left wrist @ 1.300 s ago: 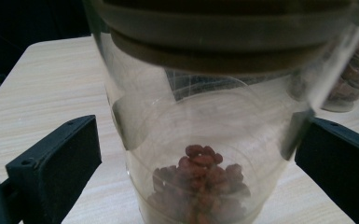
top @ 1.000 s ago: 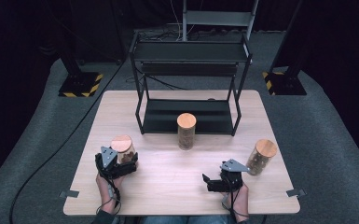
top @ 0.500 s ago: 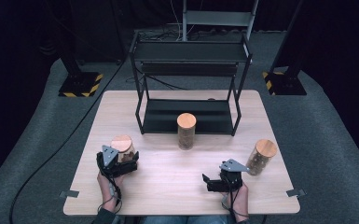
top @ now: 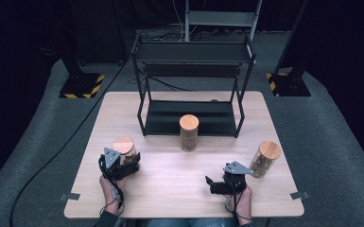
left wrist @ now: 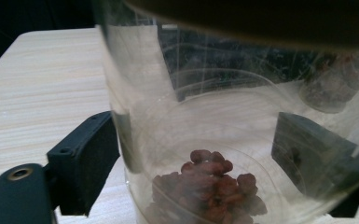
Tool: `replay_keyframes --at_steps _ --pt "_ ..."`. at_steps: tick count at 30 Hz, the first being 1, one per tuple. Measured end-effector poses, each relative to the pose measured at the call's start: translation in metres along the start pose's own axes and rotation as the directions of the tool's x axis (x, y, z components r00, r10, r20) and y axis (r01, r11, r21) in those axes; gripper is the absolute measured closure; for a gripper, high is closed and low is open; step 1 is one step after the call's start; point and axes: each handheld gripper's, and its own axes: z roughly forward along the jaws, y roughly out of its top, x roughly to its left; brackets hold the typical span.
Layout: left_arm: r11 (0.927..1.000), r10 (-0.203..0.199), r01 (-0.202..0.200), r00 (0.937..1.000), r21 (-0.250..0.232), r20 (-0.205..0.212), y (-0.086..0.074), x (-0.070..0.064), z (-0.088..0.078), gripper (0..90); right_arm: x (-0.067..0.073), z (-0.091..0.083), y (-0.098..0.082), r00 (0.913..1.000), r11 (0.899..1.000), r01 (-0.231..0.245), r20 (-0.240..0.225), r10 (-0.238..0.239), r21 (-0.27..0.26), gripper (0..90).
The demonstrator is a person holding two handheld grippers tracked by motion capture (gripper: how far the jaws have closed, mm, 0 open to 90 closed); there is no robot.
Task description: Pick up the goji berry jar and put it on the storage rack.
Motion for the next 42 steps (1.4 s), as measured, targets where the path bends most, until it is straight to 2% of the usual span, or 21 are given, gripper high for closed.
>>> replay_keyframes --at_steps 4,6,20,33,42 --pt "1.0000 0.003 -0.003 0.9998 0.001 0.018 -0.0011 -0.0014 0.0001 19.8 0.0002 -0.0002 -0.0001 1.0000 1.000 0.002 0.002 -0.002 -0.003 0.4" --pt "0.9999 0.014 -0.014 0.9999 0.006 0.010 0.0000 -0.0036 -0.0003 23.6 0.0000 -0.0004 -0.0002 1.0000 1.000 0.000 0.006 0.000 -0.006 0.6" --pt "0.9995 0.032 -0.032 0.9989 -0.002 0.034 -0.0010 -0.0015 -0.0013 24.4 0.0017 0.0008 0.0003 0.9993 0.999 0.035 -0.016 -0.035 0.005 0.6" --pt "0.9991 0.042 -0.041 0.9988 -0.006 0.026 0.0000 -0.0026 -0.0029 24.6 0.0017 0.0009 0.0004 0.9990 0.999 0.039 -0.021 -0.039 0.005 0.5" --pt "0.9986 0.053 -0.053 0.9979 -0.007 0.037 0.0067 -0.0047 -0.0047 24.5 0.0014 0.0008 0.0004 0.9989 0.999 0.038 -0.027 -0.038 0.002 0.5"
